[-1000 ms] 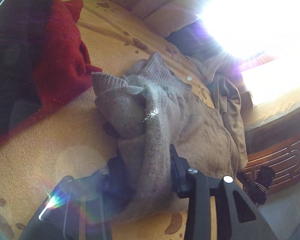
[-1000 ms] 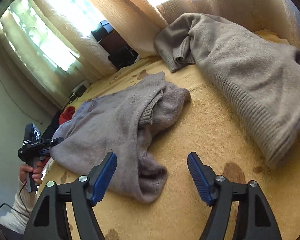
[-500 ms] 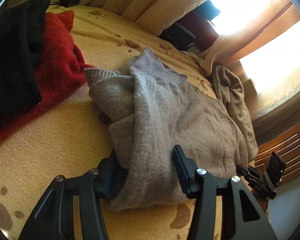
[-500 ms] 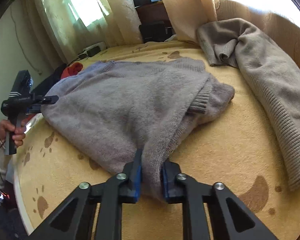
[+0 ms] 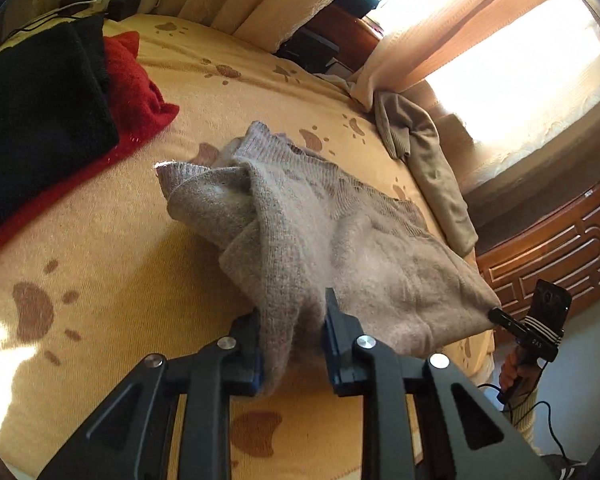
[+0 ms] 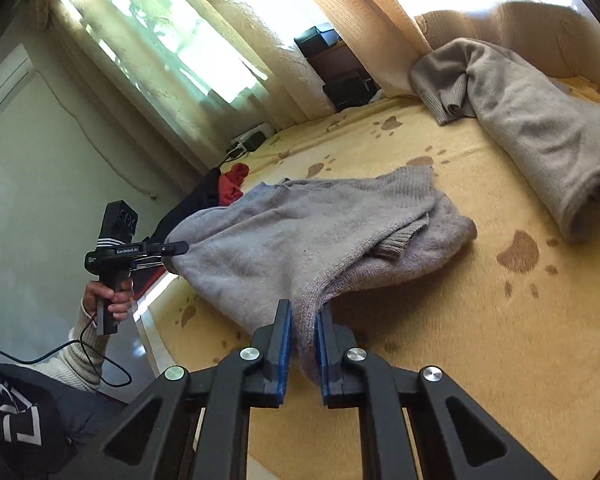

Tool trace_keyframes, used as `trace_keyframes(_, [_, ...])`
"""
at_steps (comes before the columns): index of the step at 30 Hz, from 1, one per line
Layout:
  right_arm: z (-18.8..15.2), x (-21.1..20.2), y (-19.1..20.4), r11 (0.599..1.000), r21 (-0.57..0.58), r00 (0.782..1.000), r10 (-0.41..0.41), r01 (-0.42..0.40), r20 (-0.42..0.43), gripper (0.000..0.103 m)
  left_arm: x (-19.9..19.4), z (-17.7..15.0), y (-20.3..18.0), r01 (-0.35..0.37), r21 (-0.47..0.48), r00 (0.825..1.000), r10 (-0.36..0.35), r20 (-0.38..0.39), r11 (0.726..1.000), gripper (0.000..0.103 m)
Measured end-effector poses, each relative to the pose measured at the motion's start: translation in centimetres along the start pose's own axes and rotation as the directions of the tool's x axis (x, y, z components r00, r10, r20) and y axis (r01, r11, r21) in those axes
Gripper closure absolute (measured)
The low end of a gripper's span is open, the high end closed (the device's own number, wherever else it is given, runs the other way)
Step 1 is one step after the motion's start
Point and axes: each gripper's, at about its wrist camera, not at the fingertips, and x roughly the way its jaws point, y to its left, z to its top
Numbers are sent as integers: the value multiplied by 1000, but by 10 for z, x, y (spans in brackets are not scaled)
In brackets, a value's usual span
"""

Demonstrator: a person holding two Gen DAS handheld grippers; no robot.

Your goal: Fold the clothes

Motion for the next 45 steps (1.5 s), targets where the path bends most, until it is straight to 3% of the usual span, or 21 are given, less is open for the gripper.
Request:
trace_keyframes(3, [-32,-6,-2,999,28,998,-45,46,-41,91,-4,-28,8,-10,-14,999,9,-40,1000,76])
trace_keyframes(6, [-54,-10,-3,985,-4,984,-175,175,-45,90,-2,-43,16,-63,1,996,63,-69,998,74])
trace_keyframes(9, [-55,-12,-16,976,23,976,-216,217,-17,90,1,-47,27,-97,-9,992,96,-78,995,57])
trace_keyframes(10, [-54,-14,-20,973,36,973,-229,229,-9,85,-3,-46,29,-108,-10,992,107,-63,994,52])
trace_keyframes(12, [-46,-15,-22,965,38,965,-262,261,17,55,-16,-41,31,-139,-2,990,139,-12,990,48])
trace_keyframes(13, [-40,-16,-22,962,29,961,-273,272,40,27,-25,-38,31,-151,4,988,151,19,989,48])
trace_keyframes(14, [-35,-17,-22,960,23,958,-281,280,61,18,-34,-34,31,-167,7,985,166,54,986,47])
trace_keyframes(17, [-14,-13,-25,968,23,963,-251,250,100,18,-54,-13,28,-184,22,972,178,153,983,40])
trace_keyframes(19, [4,-2,-28,970,7,964,-242,243,108,18,-53,7,25,-169,44,971,159,179,985,36])
trace_keyframes(25, [59,45,-44,960,-57,960,-268,273,78,18,22,72,30,-152,116,985,140,100,982,35])
trace_keyframes(31, [92,88,-58,940,-162,953,-302,301,14,18,95,109,39,-111,177,994,109,20,978,35])
trace_keyframes(35, [104,113,-60,925,-232,949,-315,301,-25,18,109,111,23,-97,302,995,103,-2,948,35])
trace_keyframes(39, [104,140,-61,906,-305,940,-332,294,-81,18,119,102,4,-143,441,986,167,-15,886,35])
trace_keyframes(40, [102,143,-57,892,-332,935,-347,305,-74,19,121,101,1,-157,464,983,184,-13,872,39])
trace_keyframes(41, [100,146,-54,878,-359,930,-362,316,-67,24,122,100,-2,-172,480,980,201,-9,860,44])
trace_keyframes(42, [98,148,-50,866,-382,927,-371,322,-60,31,123,99,-4,-171,485,979,202,-12,857,58])
trace_keyframes(44, [98,147,-44,873,-385,935,-349,299,-64,71,124,100,-5,-127,463,985,168,-47,877,87])
trace_keyframes(45, [96,147,-40,872,-390,936,-347,297,-64,80,125,99,-7,-120,455,986,160,-50,882,88])
